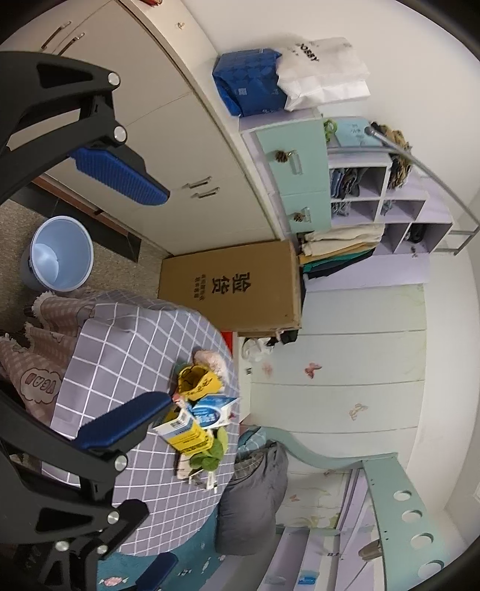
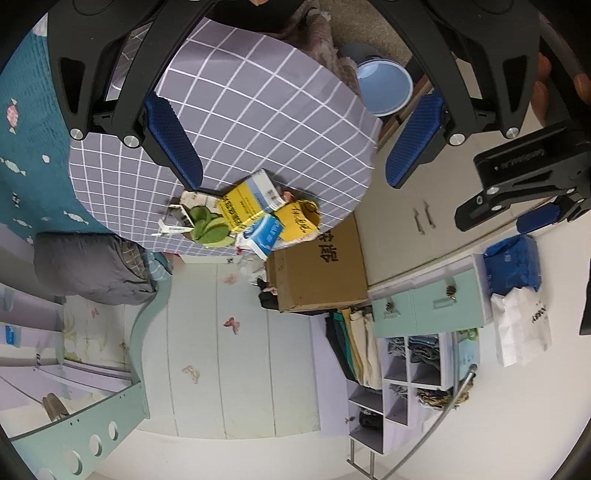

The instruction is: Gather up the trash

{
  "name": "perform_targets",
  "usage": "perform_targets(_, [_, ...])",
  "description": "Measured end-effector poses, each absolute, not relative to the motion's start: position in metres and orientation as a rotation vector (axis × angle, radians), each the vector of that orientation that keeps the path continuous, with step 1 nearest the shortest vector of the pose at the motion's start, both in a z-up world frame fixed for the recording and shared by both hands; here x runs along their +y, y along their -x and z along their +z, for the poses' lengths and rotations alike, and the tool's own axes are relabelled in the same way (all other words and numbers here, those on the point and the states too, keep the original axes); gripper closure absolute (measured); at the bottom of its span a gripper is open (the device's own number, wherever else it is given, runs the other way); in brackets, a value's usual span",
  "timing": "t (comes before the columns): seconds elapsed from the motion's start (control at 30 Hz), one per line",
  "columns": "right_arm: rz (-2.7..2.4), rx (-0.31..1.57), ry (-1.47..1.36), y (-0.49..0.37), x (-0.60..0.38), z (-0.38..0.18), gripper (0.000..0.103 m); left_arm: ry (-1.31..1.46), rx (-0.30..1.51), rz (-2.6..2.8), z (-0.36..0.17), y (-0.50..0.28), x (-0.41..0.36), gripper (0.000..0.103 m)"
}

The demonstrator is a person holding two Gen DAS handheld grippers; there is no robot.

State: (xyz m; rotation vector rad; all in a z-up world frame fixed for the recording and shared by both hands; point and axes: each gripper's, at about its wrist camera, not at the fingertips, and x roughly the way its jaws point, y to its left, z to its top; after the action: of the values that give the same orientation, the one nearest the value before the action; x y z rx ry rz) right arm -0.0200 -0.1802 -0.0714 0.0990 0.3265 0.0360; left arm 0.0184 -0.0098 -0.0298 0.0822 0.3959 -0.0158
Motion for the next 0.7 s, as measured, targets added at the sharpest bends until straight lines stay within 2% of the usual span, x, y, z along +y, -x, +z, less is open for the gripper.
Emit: perform_targets(0.7, [-0.078, 0.559, -0.299, -0.072, -0.274, -0.127, 0.006, -0.122, 0.686, -0.207, -0.102, -0.134, -0.086, 0.004])
